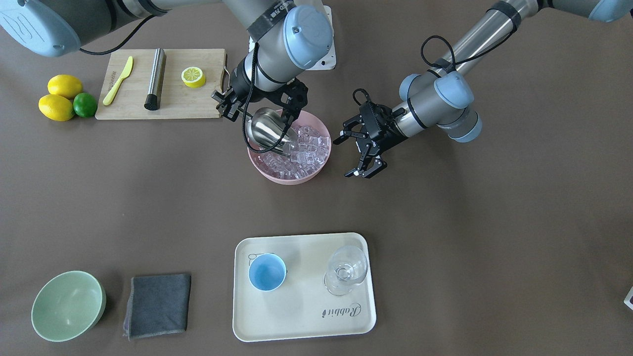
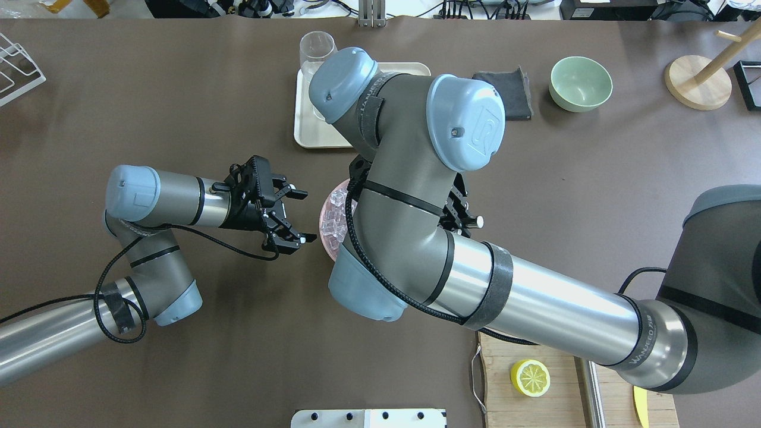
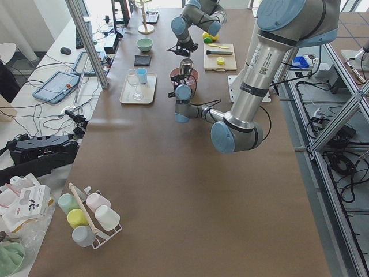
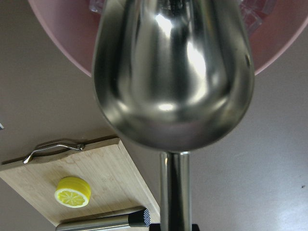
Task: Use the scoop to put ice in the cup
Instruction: 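Push the scoop down into the ice cubes with the right gripper, then drag the scoop through the ice to load cubes into it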
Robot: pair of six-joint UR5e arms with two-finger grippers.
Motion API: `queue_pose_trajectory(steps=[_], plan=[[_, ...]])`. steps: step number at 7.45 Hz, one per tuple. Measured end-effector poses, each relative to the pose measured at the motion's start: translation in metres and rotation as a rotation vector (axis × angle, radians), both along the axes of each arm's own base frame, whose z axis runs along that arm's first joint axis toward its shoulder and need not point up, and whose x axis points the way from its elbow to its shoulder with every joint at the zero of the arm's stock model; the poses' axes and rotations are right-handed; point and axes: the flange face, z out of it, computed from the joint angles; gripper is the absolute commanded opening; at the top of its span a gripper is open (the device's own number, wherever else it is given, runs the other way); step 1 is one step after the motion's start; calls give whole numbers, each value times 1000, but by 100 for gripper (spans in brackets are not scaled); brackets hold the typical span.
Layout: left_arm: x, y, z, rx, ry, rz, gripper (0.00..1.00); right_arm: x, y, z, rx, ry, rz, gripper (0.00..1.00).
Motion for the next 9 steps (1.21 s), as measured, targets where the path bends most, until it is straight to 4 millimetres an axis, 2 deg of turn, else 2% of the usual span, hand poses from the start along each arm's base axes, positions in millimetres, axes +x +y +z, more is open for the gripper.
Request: queue_pose_trajectory(steps=[3, 9], plan=[[0, 0, 0, -19, 3, 2, 97, 0, 0, 9, 6, -16, 17, 0], [-2, 3, 5, -18, 6, 13, 97, -8, -3, 5, 42, -98, 24, 0]])
